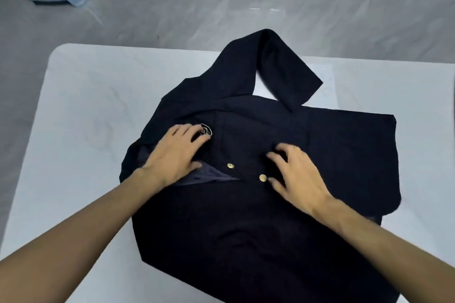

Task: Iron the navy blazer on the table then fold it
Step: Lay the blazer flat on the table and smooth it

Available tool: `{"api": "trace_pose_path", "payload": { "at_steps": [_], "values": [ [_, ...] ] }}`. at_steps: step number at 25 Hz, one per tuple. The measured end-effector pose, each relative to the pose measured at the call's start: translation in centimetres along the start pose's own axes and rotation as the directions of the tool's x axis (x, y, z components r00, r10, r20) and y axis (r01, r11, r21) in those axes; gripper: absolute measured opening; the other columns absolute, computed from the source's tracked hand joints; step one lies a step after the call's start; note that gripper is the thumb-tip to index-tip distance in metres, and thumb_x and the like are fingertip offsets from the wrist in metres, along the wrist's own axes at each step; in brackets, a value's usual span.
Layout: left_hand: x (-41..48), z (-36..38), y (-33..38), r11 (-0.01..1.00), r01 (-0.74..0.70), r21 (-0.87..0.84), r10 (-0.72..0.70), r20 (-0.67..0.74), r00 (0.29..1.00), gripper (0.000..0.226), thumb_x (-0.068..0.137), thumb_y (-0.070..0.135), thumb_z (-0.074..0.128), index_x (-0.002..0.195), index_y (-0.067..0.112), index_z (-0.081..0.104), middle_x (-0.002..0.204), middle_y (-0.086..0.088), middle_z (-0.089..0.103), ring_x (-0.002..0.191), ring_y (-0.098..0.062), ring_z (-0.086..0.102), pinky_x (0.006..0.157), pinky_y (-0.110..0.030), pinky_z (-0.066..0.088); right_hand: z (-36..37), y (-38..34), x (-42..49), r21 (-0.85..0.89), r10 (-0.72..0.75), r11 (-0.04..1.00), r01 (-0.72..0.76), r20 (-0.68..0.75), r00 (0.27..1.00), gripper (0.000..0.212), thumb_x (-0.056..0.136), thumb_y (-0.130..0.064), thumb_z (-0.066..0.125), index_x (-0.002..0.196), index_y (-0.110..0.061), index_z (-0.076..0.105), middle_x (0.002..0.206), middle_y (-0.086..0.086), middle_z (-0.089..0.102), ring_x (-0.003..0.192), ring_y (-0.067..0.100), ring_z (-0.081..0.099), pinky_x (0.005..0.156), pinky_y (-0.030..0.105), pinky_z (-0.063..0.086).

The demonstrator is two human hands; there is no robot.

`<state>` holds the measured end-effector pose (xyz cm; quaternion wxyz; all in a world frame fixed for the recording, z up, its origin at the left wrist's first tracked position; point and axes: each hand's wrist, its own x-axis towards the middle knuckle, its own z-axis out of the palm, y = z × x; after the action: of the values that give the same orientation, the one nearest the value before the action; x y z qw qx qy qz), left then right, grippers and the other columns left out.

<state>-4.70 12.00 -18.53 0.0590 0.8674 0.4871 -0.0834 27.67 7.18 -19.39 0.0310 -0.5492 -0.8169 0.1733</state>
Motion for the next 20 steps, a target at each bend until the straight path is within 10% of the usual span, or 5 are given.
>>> {"api": "trace_pose_path", "payload": {
  "at_steps": [4,11,15,17,20],
  "values": [
    [1.1,2.2,1.3,0.986,-0.061,0.153,0.03,0.197,0.98,0.047,0.075,0.031,0.076,0.119,0.018,0.064,0.116,-0.009,0.062,0.106,-0.031,0.058,0.103,-0.045,0.042,3.1,3.4,-6.8,-0.191,-0.035,0.98,0.057,0.115,0.993,0.065,0.069,-0.032,0.08,0.128,-0.012,0.06,0.115,0.011,0.057,0.099,0.027,0.058,0.084,0.039,0.053],
    [-1.5,-2.3,0.6,0.987,-0.149,-0.059,0.145,-0.069,0.987,0.022,0.086,0.034,0.046,0.077,0.016,0.055,0.068,0.003,0.054,0.069,-0.023,0.052,0.093,-0.039,0.039,-0.9,3.9,-4.4,0.048,0.124,0.992,-0.118,-0.16,0.979,0.037,0.082,-0.016,0.05,0.118,-0.011,0.06,0.094,0.005,0.051,0.076,0.022,0.05,0.065,0.033,0.043],
    [-3.7,-2.2,4.0,0.985,-0.077,-0.155,0.113,0.242,0.964,0.038,0.083,0.055,0.036,0.089,0.027,0.06,0.085,0.009,0.059,0.083,-0.018,0.061,0.094,-0.033,0.035,-1.5,6.5,-8.8,0.04,-0.138,0.99,0.132,0.27,0.953,0.049,0.091,-0.051,0.038,0.131,-0.029,0.056,0.109,-0.006,0.054,0.098,0.018,0.055,0.086,0.035,0.047],
    [0.1,-2.2,6.2,0.976,0.053,-0.213,-0.002,0.231,0.973,0.054,0.089,0.06,0.034,0.119,0.025,0.061,0.12,0.003,0.059,0.114,-0.021,0.056,0.106,-0.036,0.034,-3.1,10.5,-7.2,0.095,0.124,0.987,-0.127,0.037,0.992,0.047,0.092,-0.051,0.047,0.129,-0.024,0.058,0.118,-0.001,0.055,0.109,0.022,0.052,0.093,0.037,0.044],
    [7.3,-2.2,10.3,0.979,0.145,-0.141,-0.108,0.243,0.964,0.08,0.094,0.065,0.039,0.156,0.019,0.02,0.161,-0.017,0.018,0.149,-0.034,0.018,0.121,-0.048,0.016,-6.1,18.4,-1.8,0.417,0.797,0.565,-0.712,-0.054,0.602,0.065,0.088,-0.039,0.065,0.142,-0.009,0.041,0.139,0.013,0.044,0.129,0.03,0.038,0.107,0.04,0.036]
  ]
}}
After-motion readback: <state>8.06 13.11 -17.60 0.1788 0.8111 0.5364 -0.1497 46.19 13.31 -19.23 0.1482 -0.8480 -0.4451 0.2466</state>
